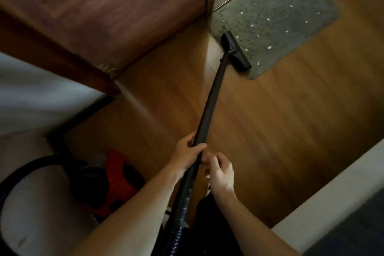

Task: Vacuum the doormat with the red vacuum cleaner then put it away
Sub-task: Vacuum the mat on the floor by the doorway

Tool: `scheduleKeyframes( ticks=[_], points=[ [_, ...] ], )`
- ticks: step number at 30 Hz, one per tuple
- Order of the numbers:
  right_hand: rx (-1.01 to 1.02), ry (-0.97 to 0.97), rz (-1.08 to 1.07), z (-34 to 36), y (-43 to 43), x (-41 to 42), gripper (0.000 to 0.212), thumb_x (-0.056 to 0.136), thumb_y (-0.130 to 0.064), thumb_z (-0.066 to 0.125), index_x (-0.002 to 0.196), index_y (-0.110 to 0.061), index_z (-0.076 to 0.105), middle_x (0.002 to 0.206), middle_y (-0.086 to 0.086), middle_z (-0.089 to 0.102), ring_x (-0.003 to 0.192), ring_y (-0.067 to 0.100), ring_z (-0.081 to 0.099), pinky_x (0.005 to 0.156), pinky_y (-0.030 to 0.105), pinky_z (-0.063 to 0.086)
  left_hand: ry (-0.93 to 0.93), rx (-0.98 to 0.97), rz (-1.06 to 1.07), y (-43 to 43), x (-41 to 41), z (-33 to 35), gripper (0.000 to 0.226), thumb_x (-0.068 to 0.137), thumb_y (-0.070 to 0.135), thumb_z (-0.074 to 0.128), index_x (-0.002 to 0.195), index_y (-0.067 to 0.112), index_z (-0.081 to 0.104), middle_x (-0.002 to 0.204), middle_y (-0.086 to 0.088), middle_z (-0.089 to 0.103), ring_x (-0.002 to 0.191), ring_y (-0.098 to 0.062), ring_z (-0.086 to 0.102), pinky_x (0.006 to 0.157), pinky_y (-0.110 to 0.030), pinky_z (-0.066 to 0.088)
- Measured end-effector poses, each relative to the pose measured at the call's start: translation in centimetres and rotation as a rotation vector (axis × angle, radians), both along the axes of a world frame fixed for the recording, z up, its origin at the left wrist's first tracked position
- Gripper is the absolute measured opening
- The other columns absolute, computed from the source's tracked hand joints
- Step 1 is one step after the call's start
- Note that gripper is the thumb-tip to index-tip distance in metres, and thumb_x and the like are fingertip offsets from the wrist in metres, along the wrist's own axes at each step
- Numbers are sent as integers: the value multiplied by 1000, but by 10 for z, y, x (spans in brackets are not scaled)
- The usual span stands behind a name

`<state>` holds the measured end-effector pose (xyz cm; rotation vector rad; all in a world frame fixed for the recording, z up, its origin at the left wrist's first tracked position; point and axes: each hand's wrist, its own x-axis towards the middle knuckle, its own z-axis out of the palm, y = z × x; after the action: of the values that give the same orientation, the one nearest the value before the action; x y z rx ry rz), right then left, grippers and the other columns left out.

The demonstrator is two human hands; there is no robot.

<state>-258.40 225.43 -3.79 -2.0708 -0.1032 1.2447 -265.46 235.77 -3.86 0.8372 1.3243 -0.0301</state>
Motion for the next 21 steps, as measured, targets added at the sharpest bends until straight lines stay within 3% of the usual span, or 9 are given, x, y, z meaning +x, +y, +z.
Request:
scheduleKeyframes(
  ticks=[3,6,9,11,14,17,21],
  points=[
    [-50,3,-58,-10,37,39,28,94,-44,63,100,-17,58,86,6,70,79,26,68,74,42,57,-47,-34,34,13,19,6,43,89,5,70,124,29,63,81,-20,66,60,-30,59,49,-33,53],
    [-20,185,-55,-25,72,69,51,89,-49,71,124,-29,40,98,4,72,88,24,72,87,50,59,-77,-78,42,19,34,7,48,88,-1,68,123,31,64,83,-16,69,57,-25,61,48,-31,52],
    [17,213,-20,-36,94,83,65,88,-32,79,133,-28,32,107,9,70,89,21,73,75,35,62,-115,-112,-3,22,45,4,46,87,-7,67,122,23,61,83,-15,68,54,-22,61,46,-29,52],
    [21,214,-84,-47,101,84,62,87,-16,78,134,-17,38,103,15,72,83,24,76,74,39,64,-125,-132,-20,21,46,-1,53,87,-8,67,125,26,55,88,-17,68,54,-21,61,47,-30,53],
    [33,267,-217,-59,97,81,58,92,0,66,138,-19,38,89,16,70,69,22,75,69,43,65,-102,-223,-70,10,35,-4,66,88,3,70,129,49,46,105,-14,70,59,-22,62,52,-34,55],
    [38,319,-278,-63,93,72,60,95,1,61,141,-27,35,77,12,64,57,20,69,58,39,61,-61,-195,-138,-5,19,-5,65,95,16,65,138,56,38,90,-12,66,50,-20,56,45,-32,47],
    [22,331,-283,-64,91,46,57,96,-1,61,137,-32,36,75,9,62,56,19,66,61,40,62,1,-91,-128,-13,-1,-10,63,94,16,67,141,47,39,79,-8,64,41,-18,50,39,-29,43]
  ],
)
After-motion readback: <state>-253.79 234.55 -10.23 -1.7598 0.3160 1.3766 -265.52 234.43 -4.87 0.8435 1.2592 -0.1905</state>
